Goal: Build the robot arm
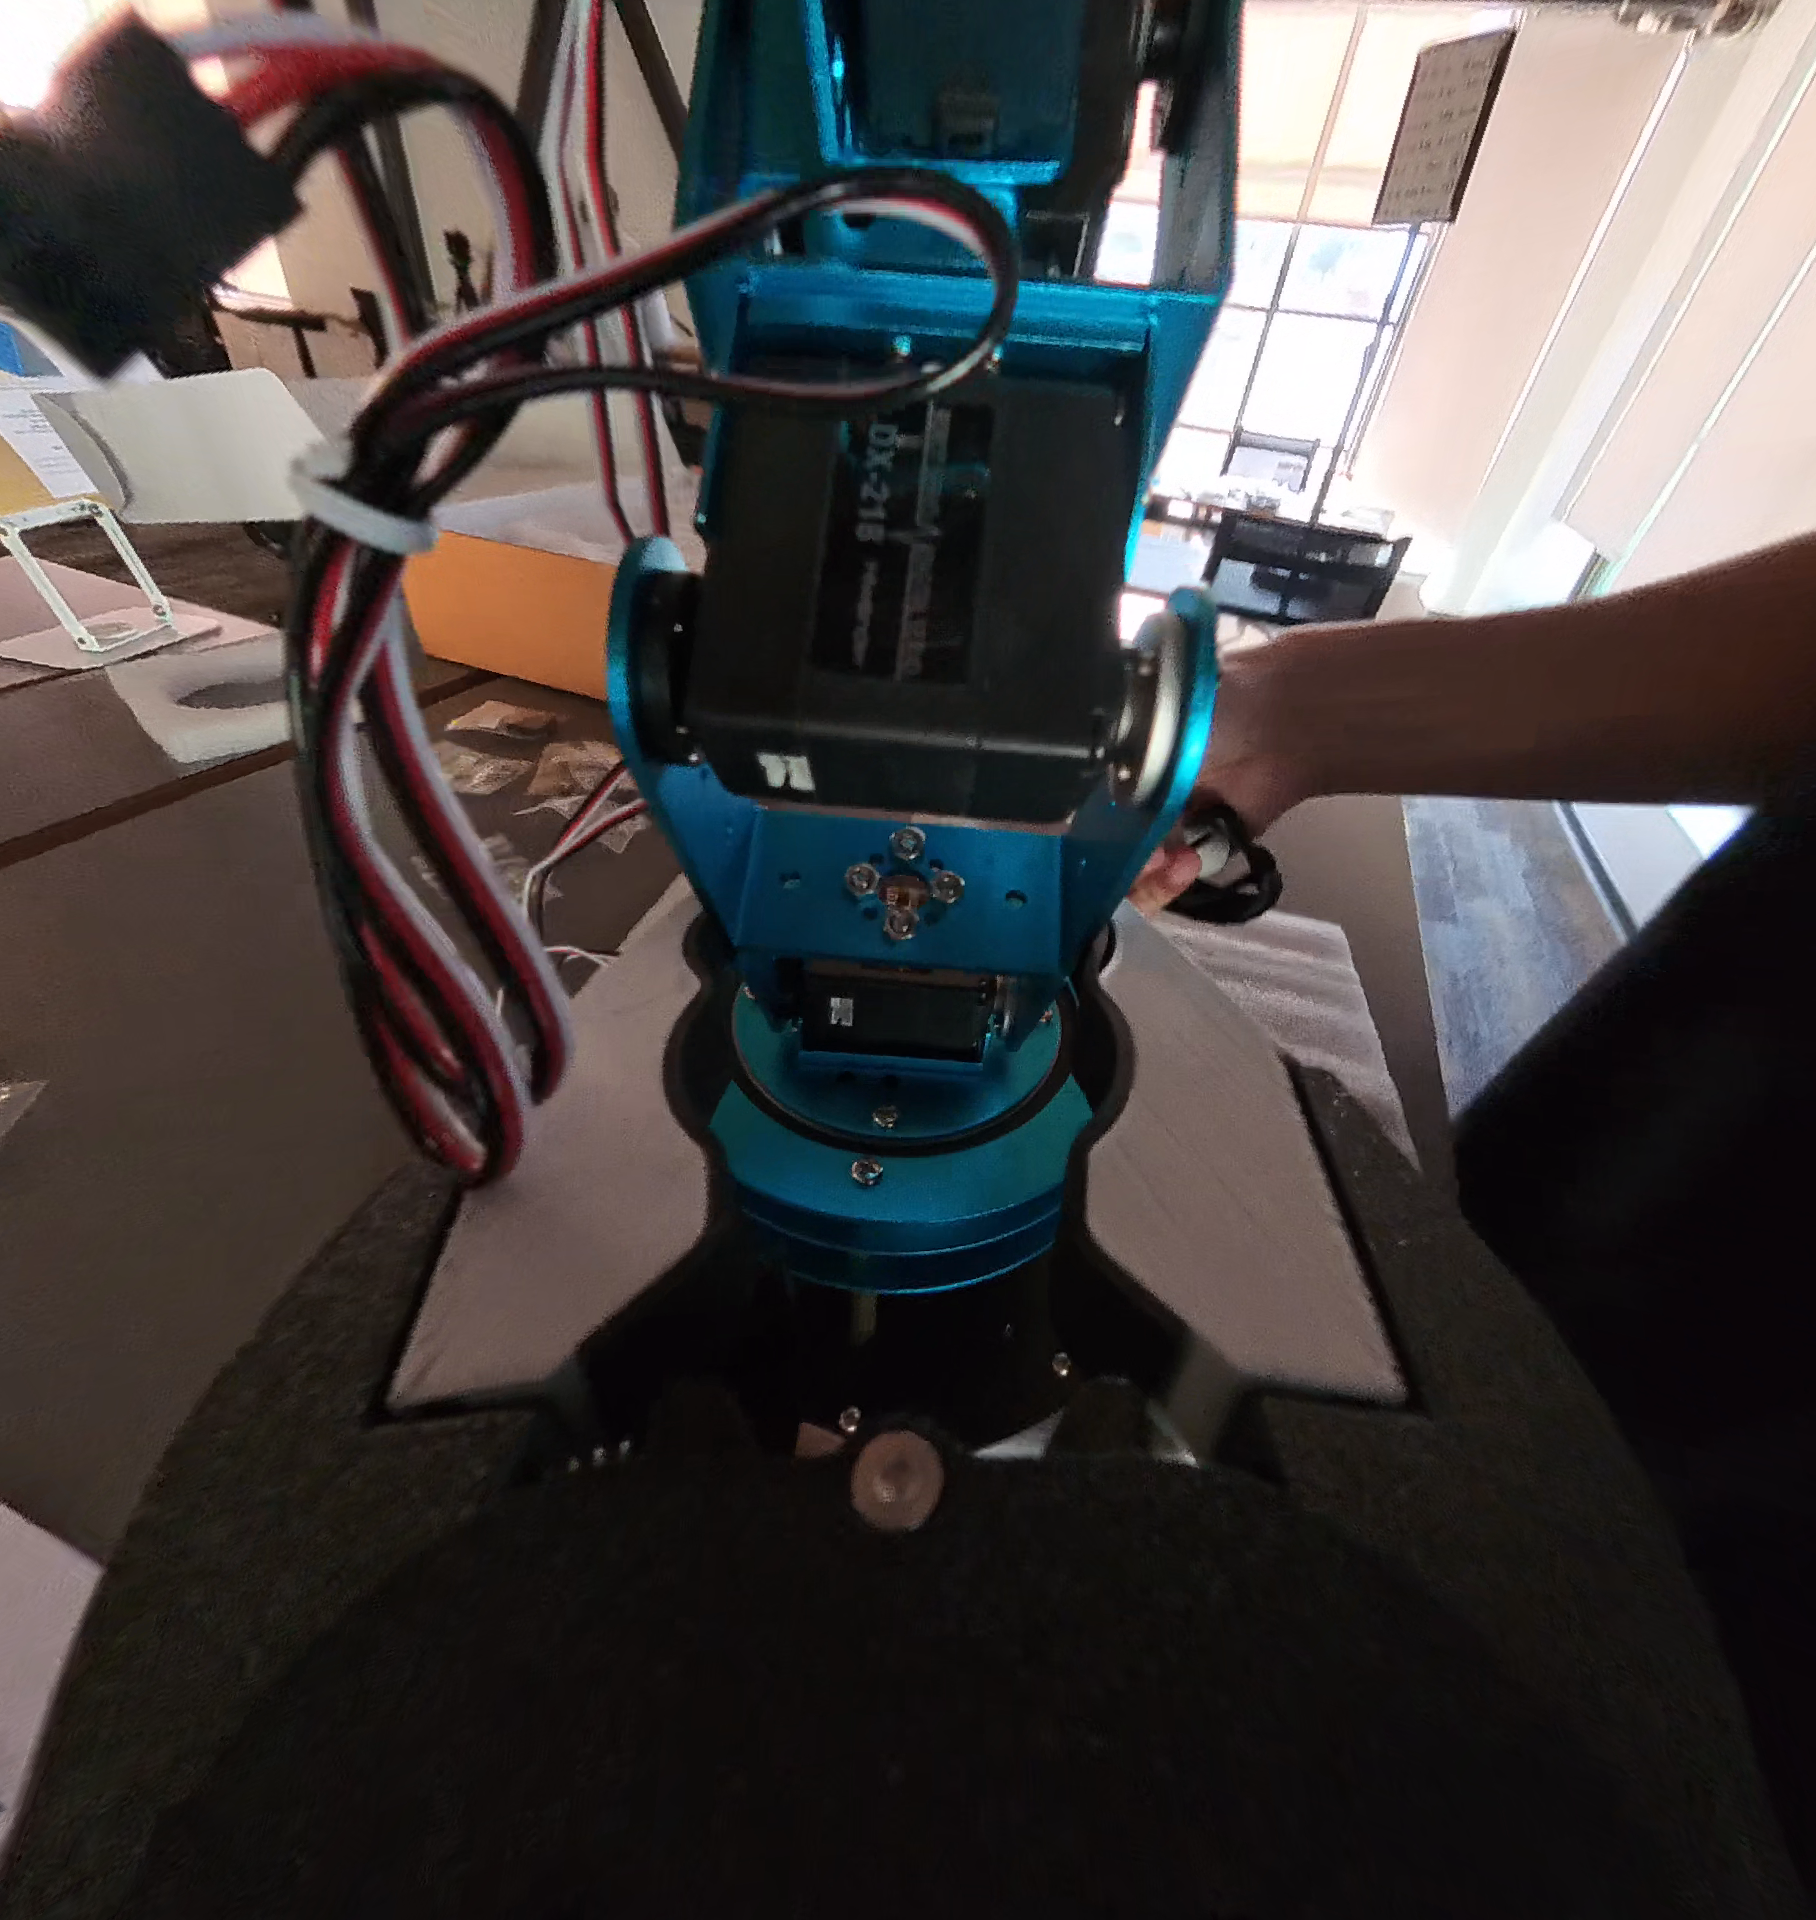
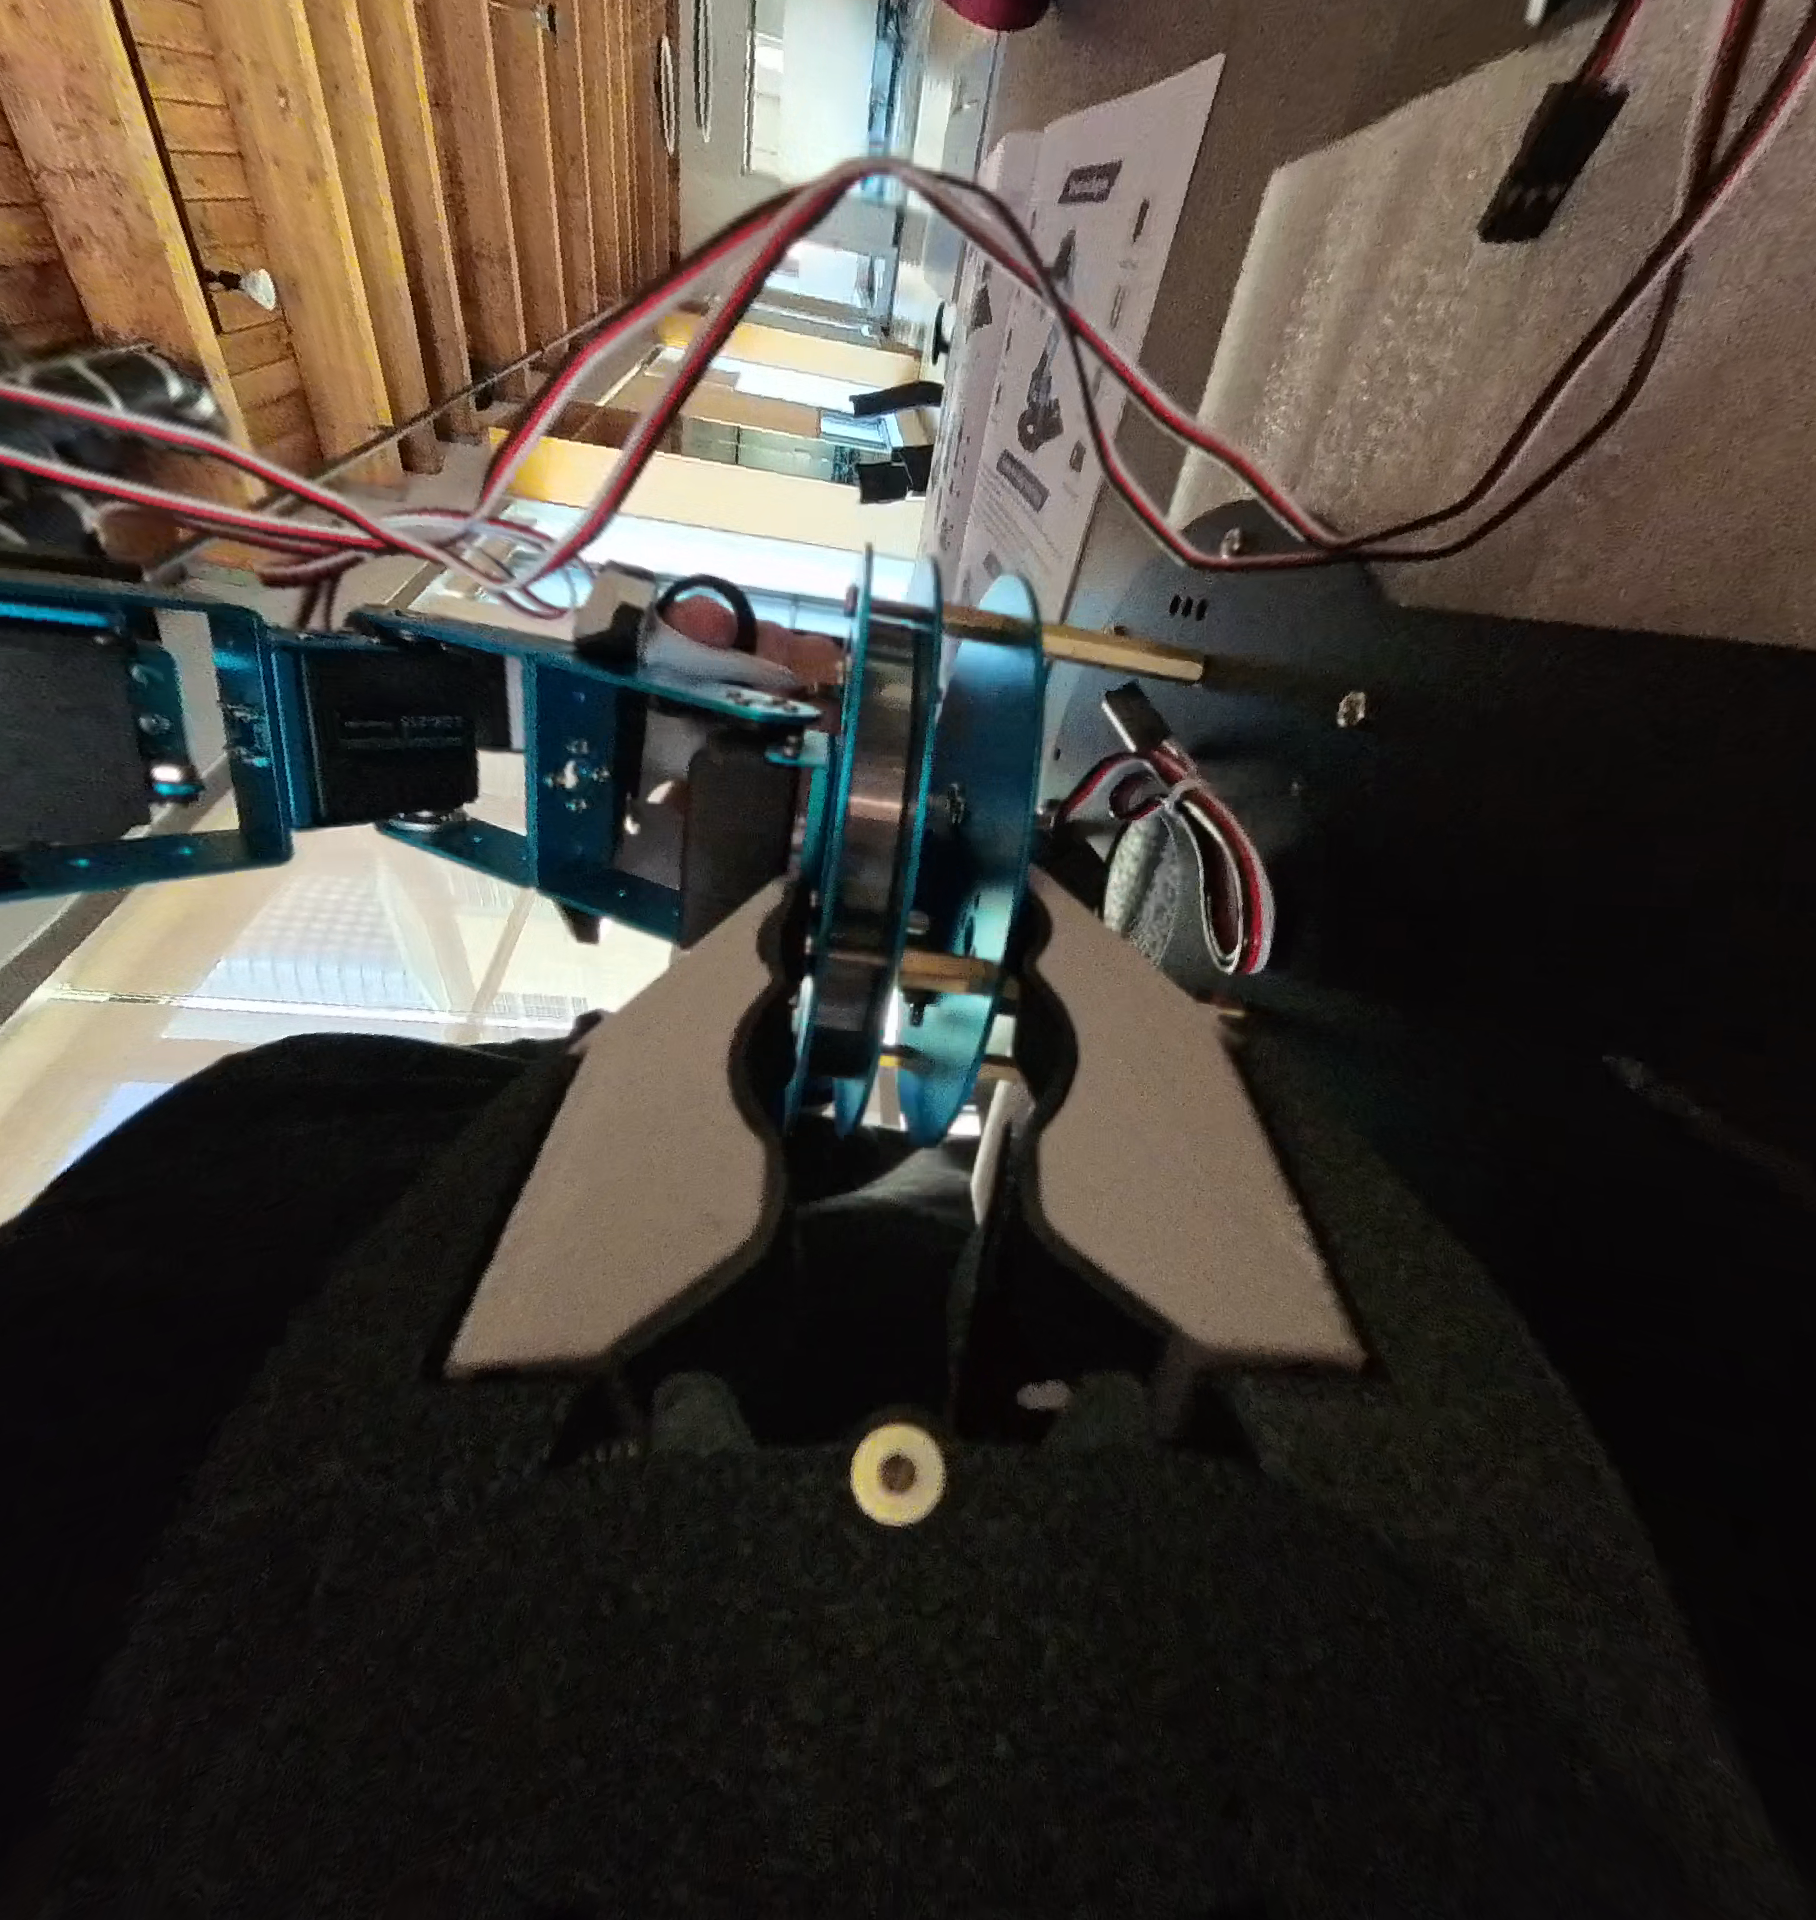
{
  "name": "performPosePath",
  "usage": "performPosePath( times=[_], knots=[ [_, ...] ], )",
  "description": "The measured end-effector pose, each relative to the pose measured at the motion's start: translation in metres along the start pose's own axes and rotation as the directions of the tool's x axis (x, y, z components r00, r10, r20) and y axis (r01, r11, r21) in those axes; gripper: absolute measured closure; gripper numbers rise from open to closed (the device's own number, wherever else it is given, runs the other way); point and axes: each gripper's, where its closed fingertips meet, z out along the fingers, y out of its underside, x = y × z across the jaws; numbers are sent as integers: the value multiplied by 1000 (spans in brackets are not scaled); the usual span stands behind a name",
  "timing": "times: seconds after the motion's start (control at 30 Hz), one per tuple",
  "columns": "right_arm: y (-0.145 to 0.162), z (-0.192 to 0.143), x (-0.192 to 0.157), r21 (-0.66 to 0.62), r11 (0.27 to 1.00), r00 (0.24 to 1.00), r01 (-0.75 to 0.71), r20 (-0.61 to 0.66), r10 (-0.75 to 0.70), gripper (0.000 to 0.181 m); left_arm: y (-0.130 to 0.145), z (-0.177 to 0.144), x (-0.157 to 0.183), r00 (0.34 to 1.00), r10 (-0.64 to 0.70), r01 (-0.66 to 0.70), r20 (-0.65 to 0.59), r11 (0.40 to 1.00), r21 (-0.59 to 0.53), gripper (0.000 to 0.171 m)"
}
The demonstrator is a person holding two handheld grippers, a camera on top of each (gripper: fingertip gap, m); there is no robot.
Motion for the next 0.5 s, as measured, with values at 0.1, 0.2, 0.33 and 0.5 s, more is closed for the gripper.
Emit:
performPosePath(
  times=[0.1,0.2,0.33,0.5],
  knots=[
    [-4,-3,-8,12,999,999,-49,19,49,146,-9,3,1,999,33,-33,-20,999,-8,108],
    [-9,-7,-27,46,998,998,-43,45,41,146,-28,3,2,997,47,-45,-56,998,38,107],
    [-16,-12,-26,72,995,997,-71,36,68,146,-29,6,-7,993,44,-43,-108,999,5,109],
    [-23,-13,-5,80,988,990,-132,68,127,147,-16,18,-19,992,7,-15,-126,998,-62,109]
  ],
)
